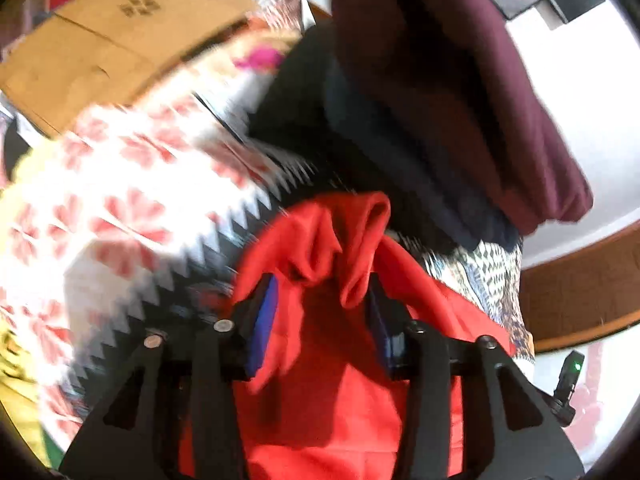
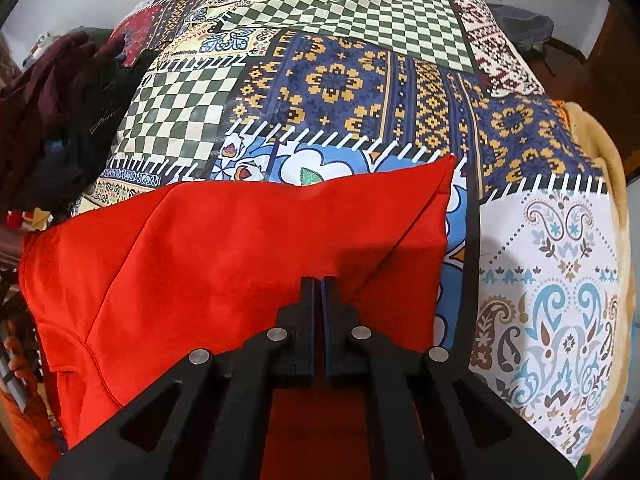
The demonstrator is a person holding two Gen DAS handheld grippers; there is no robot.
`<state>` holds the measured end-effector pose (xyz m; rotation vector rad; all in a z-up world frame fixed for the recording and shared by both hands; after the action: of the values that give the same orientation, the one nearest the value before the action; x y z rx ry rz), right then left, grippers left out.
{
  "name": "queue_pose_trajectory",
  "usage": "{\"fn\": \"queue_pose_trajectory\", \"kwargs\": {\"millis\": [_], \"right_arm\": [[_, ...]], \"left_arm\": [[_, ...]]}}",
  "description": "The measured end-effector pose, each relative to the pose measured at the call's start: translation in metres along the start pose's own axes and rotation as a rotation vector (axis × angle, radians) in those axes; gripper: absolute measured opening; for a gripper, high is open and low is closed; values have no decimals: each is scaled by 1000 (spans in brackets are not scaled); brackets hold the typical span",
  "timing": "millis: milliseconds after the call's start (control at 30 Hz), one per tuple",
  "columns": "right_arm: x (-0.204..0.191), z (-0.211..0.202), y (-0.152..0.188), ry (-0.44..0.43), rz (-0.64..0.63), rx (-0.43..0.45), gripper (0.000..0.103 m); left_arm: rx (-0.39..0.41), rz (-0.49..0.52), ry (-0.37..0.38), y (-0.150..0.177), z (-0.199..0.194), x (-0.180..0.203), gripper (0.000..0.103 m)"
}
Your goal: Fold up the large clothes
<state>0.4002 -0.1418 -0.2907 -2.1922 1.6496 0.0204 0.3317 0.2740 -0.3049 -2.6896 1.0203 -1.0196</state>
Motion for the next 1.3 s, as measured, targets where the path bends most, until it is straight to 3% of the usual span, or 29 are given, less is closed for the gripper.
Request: {"fn": "queue_pose_trajectory", "kwargs": {"millis": [100,300,367,400,467,500,667,700,733,767,800,1033,1167,1267,1300], "right_arm": [[3,-1,2,-2,7,3,3],[-1,-10,5,62,-21,9,8],[-5,-18,7,79,-31,22,15],[-6,-21,8,75,-33,29,18],[-6,-33,9,65,-38,47,39],[-6,-37,9,70,-40,55,43],[4,-55,10,124,-54,95,45],[5,-54,10,129,-55,90,45],[8,-52,11,134,-55,83,45],[9,-50,11,137,-56,76,45],[9,-45,14,141,-59,64,45],[-3,-35,27,193,-205,37,46],[-3,-27,22,177,-191,7,46],[-1,-34,23,191,-166,21,46],[-1,-37,24,194,-162,28,46]], "left_arm": [[31,-26,-54,-6,-6,-14,50],[17,78,-132,-5,-6,-13,49],[16,127,-162,-5,-6,-4,52],[11,144,-160,-6,-5,-1,58],[-13,169,-173,-5,1,0,69],[-23,185,-191,-6,8,1,69],[26,350,-299,-2,28,19,69],[42,391,-323,0,30,23,66],[65,442,-353,2,34,29,50],[83,493,-387,5,39,34,25],[88,523,-415,7,43,38,12],[208,524,-436,-6,24,49,8],[166,517,-497,-15,38,31,12],[152,491,-472,-7,33,22,15],[139,478,-465,-5,29,21,21]]}}
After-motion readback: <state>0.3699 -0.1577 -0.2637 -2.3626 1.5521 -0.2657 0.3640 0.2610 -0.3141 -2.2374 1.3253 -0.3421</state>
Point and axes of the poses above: each gripper's, at about its wrist camera, not at the fingertips, and z roughly the way its jaws point, x to its right, y to its underside, the point moved 6 cm from there along z, roughly the way its jaws point, and after that the axes turned 7 degrees about -z, right-handed, at the moved point
